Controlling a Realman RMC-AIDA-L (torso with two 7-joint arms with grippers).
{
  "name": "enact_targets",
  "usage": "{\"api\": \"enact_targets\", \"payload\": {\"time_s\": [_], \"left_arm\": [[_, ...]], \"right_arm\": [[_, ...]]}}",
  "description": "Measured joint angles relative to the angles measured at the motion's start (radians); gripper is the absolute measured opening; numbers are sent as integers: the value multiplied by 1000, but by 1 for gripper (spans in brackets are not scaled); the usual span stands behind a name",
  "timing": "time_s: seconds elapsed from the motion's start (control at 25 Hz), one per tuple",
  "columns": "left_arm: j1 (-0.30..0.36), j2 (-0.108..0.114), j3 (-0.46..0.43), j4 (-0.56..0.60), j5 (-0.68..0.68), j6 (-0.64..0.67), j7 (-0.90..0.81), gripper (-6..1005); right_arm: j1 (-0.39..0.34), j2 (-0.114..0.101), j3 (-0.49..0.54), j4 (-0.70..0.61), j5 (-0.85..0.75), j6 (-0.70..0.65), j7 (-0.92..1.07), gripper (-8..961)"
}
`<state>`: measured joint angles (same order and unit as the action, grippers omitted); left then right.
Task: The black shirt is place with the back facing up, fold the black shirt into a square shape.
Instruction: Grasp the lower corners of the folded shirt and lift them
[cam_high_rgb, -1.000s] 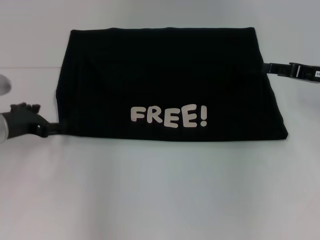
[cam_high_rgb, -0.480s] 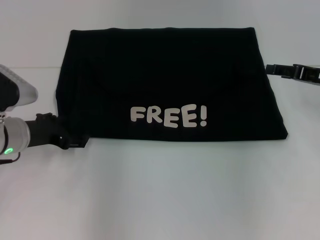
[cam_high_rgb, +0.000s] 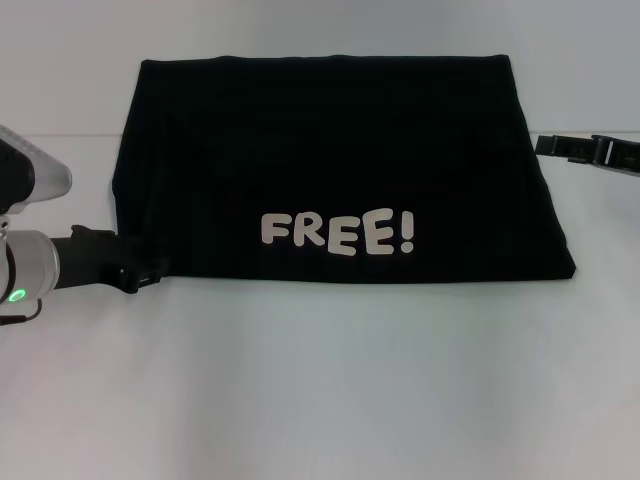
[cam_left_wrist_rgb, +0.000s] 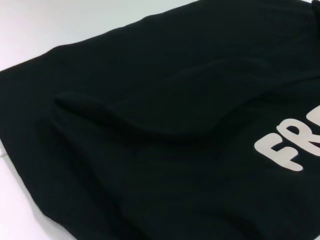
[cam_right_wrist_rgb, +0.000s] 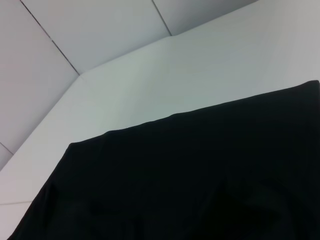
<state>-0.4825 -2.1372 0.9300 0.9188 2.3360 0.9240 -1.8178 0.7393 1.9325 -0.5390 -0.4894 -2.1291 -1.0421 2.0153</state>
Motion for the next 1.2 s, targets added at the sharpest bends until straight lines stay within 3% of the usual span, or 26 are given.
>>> {"api": "enact_targets", "payload": {"time_s": [0.28,0.4,0.6,0.8,1.2], "left_arm": [[-1,0,-1,-3,1,-7,-9,374],[-1,0,-2,-3,1,-8,-10,283],[1,0,-8,-2,1,-8,-10,51],[11,0,-13,28,22,2,-28,0],[23,0,-33,84,59,81,-34,-1]], "right_arm": [[-10,-8,-5,1,-11,-15,3,700],[-15,-23,-9,2,-60,-51,38,700],[-17,-37,-13,-1,-121,-85,86,700],[-32,-46,-13,-2,-142,-90,118,700],[-40,-49,-18,-1,-211,-100,172,639]]}}
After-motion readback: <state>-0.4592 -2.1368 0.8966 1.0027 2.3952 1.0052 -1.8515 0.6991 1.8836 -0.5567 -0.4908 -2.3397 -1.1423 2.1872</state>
